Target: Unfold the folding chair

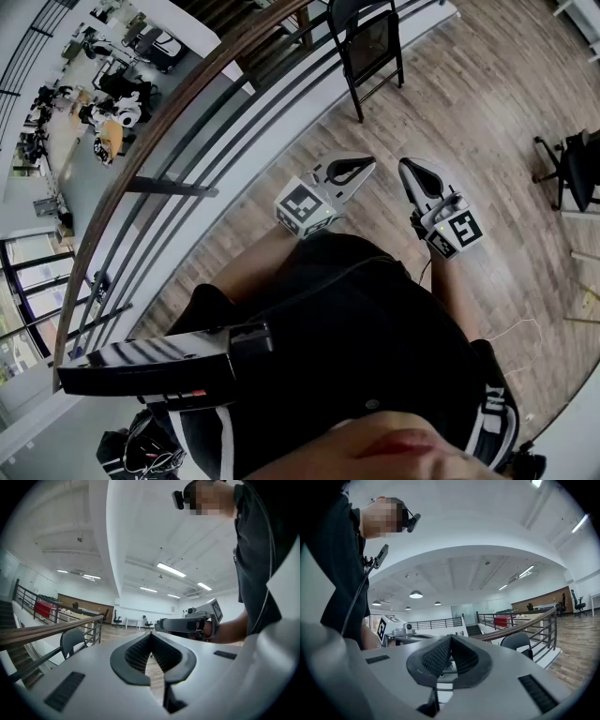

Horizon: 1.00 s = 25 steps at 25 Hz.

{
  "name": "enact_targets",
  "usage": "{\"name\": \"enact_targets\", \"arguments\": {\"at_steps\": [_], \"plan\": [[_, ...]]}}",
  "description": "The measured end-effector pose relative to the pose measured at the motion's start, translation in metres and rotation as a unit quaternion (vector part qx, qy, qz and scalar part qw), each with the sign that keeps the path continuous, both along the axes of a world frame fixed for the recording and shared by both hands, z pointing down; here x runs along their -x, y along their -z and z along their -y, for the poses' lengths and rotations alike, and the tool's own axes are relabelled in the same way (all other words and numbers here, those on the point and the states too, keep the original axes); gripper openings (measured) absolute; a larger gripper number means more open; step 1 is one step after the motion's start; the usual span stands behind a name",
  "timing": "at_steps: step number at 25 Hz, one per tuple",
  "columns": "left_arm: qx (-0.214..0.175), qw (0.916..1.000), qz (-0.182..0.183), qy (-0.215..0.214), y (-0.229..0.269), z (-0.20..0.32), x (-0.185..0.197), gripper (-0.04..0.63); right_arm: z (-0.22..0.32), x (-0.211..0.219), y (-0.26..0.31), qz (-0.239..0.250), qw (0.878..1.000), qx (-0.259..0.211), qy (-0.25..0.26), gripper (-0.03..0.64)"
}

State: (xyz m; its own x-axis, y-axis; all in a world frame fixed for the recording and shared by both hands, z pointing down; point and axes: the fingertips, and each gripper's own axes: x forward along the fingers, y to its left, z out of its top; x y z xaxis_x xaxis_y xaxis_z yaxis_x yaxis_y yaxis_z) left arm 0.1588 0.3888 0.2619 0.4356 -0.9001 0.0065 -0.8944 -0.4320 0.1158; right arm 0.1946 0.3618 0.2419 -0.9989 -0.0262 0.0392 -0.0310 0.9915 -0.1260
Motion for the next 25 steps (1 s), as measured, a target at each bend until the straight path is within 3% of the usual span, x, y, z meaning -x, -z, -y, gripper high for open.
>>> {"name": "enact_targets", "arguments": {"at_steps": [12,14,18,25], "plan": [[0.001,0.9996,0.025,0.007,-0.009,-0.013,0.012,0.003,-0.012,0.017,-0.005,0.005,1.0,0.007,0.004,0.008],[0.0,0.9998,0.021,0.005,-0.008,-0.014,0.012,0.004,-0.015,0.018,0.0,0.021,1.0,0.013,0.005,0.008],[-0.012,0.9995,-0.021,-0.019,0.0,-0.021,0.009,0.003,-0.018,0.018,0.001,0.027,1.0,0.009,0.003,0.008],[-0.012,0.9999,-0.004,-0.006,0.0,-0.021,0.013,0.003,-0.021,0.024,0.003,0.025,1.0,0.007,0.011,0.008]]}}
